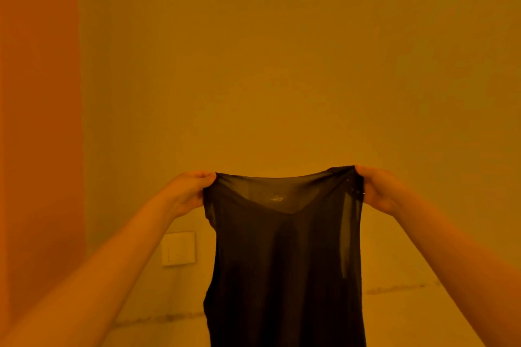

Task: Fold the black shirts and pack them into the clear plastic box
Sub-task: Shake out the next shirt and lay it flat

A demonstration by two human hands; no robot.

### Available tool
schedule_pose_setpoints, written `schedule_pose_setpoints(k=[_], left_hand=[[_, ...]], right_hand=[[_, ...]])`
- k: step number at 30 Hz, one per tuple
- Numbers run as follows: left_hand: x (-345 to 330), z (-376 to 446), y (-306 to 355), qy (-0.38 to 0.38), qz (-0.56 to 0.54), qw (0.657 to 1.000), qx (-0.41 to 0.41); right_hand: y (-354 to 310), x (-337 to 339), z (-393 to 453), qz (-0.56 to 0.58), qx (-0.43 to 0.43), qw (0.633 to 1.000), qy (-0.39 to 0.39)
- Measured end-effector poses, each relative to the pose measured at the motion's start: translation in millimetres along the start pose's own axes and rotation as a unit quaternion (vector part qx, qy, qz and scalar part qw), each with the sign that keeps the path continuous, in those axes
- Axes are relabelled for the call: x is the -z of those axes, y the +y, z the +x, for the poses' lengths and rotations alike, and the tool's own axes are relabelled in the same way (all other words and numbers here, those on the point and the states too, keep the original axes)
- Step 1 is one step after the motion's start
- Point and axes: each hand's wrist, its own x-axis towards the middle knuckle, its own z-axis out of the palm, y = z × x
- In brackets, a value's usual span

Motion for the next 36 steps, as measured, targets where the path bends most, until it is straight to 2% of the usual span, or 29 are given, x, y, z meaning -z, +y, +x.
schedule_pose_setpoints(k=[2,6,8,12,16,19,21,23,25,27,29,31,33,36], left_hand=[[0,-1,0,-0.011,0.026,1.000,0.000],[3,-1,-3,0.087,0.137,0.987,-0.011],[3,-2,-6,0.099,0.163,0.982,-0.014],[-1,-2,-7,0.065,0.066,0.996,-0.001],[-10,-2,-5,0.051,-0.100,0.994,0.016],[-12,0,-4,0.045,-0.113,0.992,0.045],[-8,1,-6,0.026,-0.033,0.997,0.067],[-3,0,-9,0.002,0.135,0.987,0.092],[0,-1,-10,-0.024,0.296,0.948,0.118],[0,-4,-8,-0.042,0.408,0.901,0.140],[0,-5,-7,-0.051,0.460,0.873,0.155],[-2,-6,-7,-0.058,0.470,0.866,0.161],[-4,-6,-10,-0.058,0.453,0.876,0.152],[-5,-2,-17,-0.008,0.294,0.949,0.114]], right_hand=[[-1,2,0,0.032,-0.003,0.999,0.000],[-4,5,-5,0.095,0.015,0.995,0.004],[-4,5,-8,0.094,0.024,0.995,0.000],[-5,4,-9,0.088,0.041,0.995,-0.016],[-8,3,-4,0.110,0.069,0.991,0.018],[-10,7,-1,0.131,0.079,0.987,0.052],[-10,11,0,0.144,0.080,0.984,0.073],[-10,14,0,0.144,0.082,0.982,0.094],[-10,16,-2,0.127,0.083,0.983,0.104],[-8,16,-3,0.109,0.082,0.985,0.108],[-6,16,-3,0.092,0.081,0.986,0.112],[-4,16,-1,0.072,0.075,0.988,0.112],[-2,17,1,0.061,0.071,0.990,0.110],[-2,19,3,0.060,0.067,0.989,0.117]])
